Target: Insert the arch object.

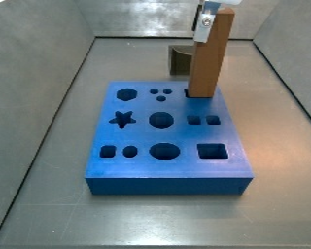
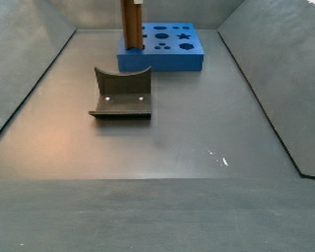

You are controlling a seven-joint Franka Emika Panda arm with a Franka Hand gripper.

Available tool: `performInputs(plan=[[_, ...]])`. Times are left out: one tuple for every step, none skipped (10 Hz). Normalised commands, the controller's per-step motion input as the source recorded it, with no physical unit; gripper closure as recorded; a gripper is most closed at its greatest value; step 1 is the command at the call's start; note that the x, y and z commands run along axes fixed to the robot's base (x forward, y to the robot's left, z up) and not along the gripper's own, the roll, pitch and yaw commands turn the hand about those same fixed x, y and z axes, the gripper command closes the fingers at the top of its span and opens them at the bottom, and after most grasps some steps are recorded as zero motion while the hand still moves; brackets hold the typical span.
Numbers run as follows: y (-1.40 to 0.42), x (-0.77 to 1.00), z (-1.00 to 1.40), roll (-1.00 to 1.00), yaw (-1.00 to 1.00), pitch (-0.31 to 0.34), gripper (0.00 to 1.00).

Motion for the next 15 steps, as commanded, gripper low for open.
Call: performInputs(plan=[[0.0, -0.03, -0.11, 0.07, 0.12, 0.184, 1.0], [0.0, -0.01, -0.09, 0.07, 0.11, 0.201, 1.0], [0.0, -0.01, -0.07, 0.06, 0.09, 0.203, 1.0], [0.0, -0.07, -0.04, 0.06, 0.08, 0.193, 1.0], [0.02, -0.09, -0.02, 0.05, 0.05, 0.177, 1.0], [0.03, -0.12, -0.03, 0.02, 0.03, 0.154, 1.0], [0.03, -0.11, -0.06, 0.0, 0.0, 0.13, 1.0], [0.0, -0.04, -0.13, 0.0, -0.02, 0.107, 1.0], [0.05, 0.0, -0.22, 0.02, 0.0, 0.084, 1.0], [0.12, 0.0, -0.24, 0.05, 0.0, 0.074, 1.0], [0.11, 0.0, -0.24, 0.04, 0.0, 0.073, 1.0], [0.1, 0.0, -0.26, 0.02, 0.0, 0.061, 1.0], [0.09, 0.08, -0.28, 0.0, 0.0, 0.047, 1.0], [0.08, 0.16, -0.29, 0.0, 0.0, 0.033, 1.0], [0.08, 0.23, -0.31, 0.0, 0.0, 0.036, 1.0]])
